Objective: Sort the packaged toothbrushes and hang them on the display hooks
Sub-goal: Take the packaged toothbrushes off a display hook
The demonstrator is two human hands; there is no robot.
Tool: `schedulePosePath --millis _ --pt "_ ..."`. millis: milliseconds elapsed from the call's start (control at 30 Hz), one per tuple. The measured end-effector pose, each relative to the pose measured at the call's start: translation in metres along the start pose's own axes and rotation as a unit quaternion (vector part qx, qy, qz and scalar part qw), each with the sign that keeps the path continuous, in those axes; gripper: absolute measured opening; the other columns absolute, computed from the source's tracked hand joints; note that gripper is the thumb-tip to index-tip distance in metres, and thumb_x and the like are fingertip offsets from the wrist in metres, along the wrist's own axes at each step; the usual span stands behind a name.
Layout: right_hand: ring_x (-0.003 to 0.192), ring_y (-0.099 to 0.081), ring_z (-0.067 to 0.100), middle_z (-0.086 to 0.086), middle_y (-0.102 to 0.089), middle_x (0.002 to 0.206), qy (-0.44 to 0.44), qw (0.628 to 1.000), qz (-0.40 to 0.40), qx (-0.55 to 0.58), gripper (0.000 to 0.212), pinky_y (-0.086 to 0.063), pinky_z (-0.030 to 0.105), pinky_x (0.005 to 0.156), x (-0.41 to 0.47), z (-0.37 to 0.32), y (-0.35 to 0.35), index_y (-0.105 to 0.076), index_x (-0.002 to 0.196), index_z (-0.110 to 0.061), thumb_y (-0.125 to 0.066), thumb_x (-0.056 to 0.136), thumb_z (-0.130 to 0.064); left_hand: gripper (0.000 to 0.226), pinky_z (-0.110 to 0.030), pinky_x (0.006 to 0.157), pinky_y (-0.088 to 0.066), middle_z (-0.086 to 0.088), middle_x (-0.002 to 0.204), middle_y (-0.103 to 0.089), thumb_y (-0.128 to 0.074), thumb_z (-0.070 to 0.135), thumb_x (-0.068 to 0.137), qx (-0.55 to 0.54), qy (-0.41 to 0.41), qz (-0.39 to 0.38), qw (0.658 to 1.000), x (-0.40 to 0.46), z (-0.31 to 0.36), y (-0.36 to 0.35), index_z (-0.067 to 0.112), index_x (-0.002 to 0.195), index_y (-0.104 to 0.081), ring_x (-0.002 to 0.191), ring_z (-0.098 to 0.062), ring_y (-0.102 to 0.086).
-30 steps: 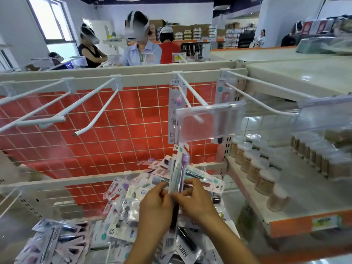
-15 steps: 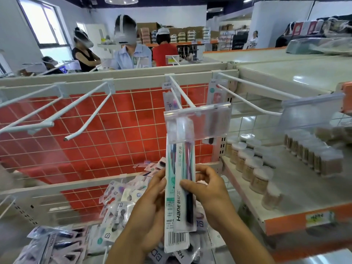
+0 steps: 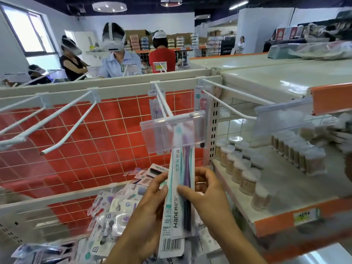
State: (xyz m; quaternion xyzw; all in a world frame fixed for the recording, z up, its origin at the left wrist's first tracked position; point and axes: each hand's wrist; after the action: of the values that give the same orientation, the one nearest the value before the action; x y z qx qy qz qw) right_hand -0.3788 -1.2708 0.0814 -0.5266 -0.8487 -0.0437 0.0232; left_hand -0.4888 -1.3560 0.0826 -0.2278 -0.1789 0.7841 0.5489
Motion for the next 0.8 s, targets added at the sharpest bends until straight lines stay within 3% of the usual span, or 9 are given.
schedulePosePath --millis 100,267,400,500,667,800 --pt "0.080 -0.063 -0.005 -0.010 -0.068 0.093 0.002 1.000 0.012 0.003 0.035 -0.053 0.015 0.067 -0.002 -0.001 0.003 -0.057 0.101 -0.029 -0.076 0.076 -0.016 0.030 -0.044 0.071 -0.058 -0.020 0.100 -0.070 -0.054 0.020 0.082 0.006 0.000 -0.005 1.000 0.001 -0.001 -0.003 0.022 0.110 -0.066 0.079 -0.030 -0.067" --pt "0.080 -0.067 0.001 -0.009 -0.070 0.090 0.003 1.000 0.013 0.012 0.036 -0.056 0.021 0.069 -0.003 -0.002 0.008 -0.056 0.100 -0.031 -0.076 0.076 -0.013 0.027 -0.053 0.088 -0.049 -0.019 0.101 -0.070 -0.057 0.023 0.081 0.056 0.000 -0.007 0.998 -0.002 0.000 -0.005 0.025 0.107 -0.065 0.089 -0.035 -0.065" --pt "0.076 -0.068 0.004 -0.007 -0.072 0.084 0.013 0.999 0.010 0.029 0.036 -0.055 0.019 0.065 -0.003 -0.003 0.015 -0.057 0.099 -0.028 -0.074 0.077 -0.006 0.059 -0.047 0.094 -0.050 -0.012 0.111 -0.071 -0.082 0.025 0.072 0.165 -0.030 0.016 0.986 -0.003 0.001 -0.001 0.035 0.123 -0.054 0.105 -0.030 -0.067" --pt "0.076 -0.069 0.008 -0.004 -0.072 0.084 0.011 0.999 -0.014 0.051 0.034 -0.055 0.020 0.065 -0.005 -0.005 0.014 -0.057 0.102 -0.023 -0.072 0.078 -0.004 0.064 -0.035 0.082 -0.056 -0.002 0.107 -0.073 -0.084 0.014 0.065 0.181 -0.071 0.058 0.979 -0.005 0.000 -0.002 0.022 0.122 -0.055 0.100 -0.020 -0.070" --pt "0.080 -0.070 0.009 -0.002 -0.073 0.089 0.017 0.998 -0.015 0.061 0.033 -0.056 0.022 0.068 -0.010 -0.004 0.007 -0.057 0.105 -0.020 -0.071 0.079 -0.005 0.053 -0.038 0.071 -0.059 -0.009 0.099 -0.075 -0.072 0.012 0.067 0.161 -0.112 0.098 0.976 -0.010 0.004 -0.002 0.019 0.117 -0.055 0.089 -0.027 -0.072" --pt "0.083 -0.070 0.008 -0.004 -0.073 0.090 0.001 0.998 -0.025 0.051 0.028 -0.057 0.027 0.073 -0.014 0.000 -0.001 -0.059 0.102 -0.019 -0.069 0.082 -0.003 0.047 -0.038 0.070 -0.060 -0.009 0.094 -0.075 -0.071 0.013 0.067 0.166 -0.135 0.127 0.969 -0.014 0.007 0.003 0.020 0.111 -0.056 0.086 -0.027 -0.073"
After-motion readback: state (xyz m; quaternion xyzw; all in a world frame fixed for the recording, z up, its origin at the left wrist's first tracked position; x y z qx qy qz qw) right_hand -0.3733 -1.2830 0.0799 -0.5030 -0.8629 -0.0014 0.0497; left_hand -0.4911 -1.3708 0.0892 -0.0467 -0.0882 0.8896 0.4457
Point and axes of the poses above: each hand's wrist, its own x-axis towards the middle knuckle, its own y-axis out of the back of the hand, z = x × y
